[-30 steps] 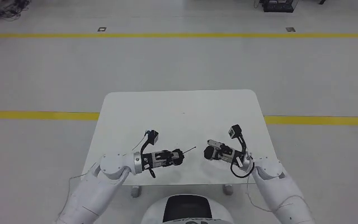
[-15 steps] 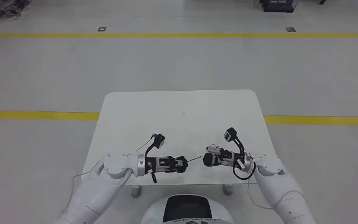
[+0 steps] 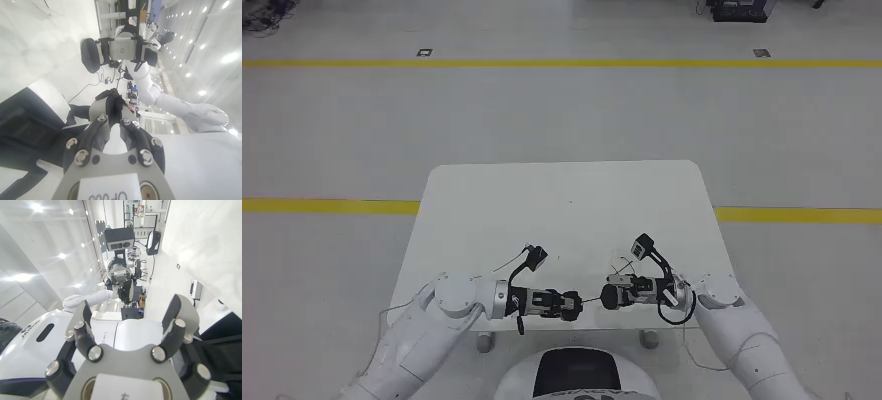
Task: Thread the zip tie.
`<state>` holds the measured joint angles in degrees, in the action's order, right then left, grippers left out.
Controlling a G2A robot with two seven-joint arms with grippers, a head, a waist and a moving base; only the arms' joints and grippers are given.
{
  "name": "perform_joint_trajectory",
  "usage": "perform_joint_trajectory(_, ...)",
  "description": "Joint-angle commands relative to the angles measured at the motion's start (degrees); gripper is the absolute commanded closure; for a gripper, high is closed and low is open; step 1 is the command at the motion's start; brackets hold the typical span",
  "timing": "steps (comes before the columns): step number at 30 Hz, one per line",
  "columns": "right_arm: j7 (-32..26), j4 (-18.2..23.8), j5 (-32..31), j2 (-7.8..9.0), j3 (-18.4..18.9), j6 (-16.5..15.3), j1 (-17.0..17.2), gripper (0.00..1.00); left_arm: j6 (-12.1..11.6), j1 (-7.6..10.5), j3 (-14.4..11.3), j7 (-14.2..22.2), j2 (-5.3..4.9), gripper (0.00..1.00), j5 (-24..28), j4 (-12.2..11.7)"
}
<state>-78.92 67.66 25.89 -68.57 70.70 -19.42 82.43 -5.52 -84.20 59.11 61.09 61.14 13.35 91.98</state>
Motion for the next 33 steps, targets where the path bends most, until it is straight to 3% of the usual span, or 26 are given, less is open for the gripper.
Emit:
perform_joint_trajectory(1, -0.7, 0.0, 0.6, 0.14, -1.4, 0.0, -0.3, 0.0, 0.1, 0.11, -0.3, -0.1, -0.05, 1.0, 0.8, -0.2)
perform_joint_trajectory(3, -0.7, 0.7, 1.7, 0.59, -3.6, -0.1, -0.7, 0.0, -0.1, 0.27, -0.6, -0.1, -0.11, 1.0, 1.2, -0.4)
perform_joint_trajectory(14, -0.7, -0.5, 4.8, 1.0, -2.9, 0.3, -0.7, 0.0, -0.5, 0.6, -1.4, -1.1, -0.28, 1.0, 1.5, -0.9)
perform_joint_trajectory(20, -0.7, 0.0, 8.9, 2.93, -6.9, -0.1, -1.3, 0.0, -1.3, 0.63, -1.3, 0.1, -0.77, 1.0, 2.7, -1.4)
perform_joint_trajectory(23, -0.7, 0.3, 11.1, 4.38, -10.8, -0.1, -2.5, 0.0, -1.5, 0.9, -1.6, 0.8, -0.91, 1.0, 3.6, -1.7)
perform_joint_trajectory(33, 0.4, -1.0, 12.7, 4.73, -9.9, 0.7, -2.5, 0.0, -2.1, 1.26, -2.2, 0.2, -1.02, 1.0, 3.4, -1.6)
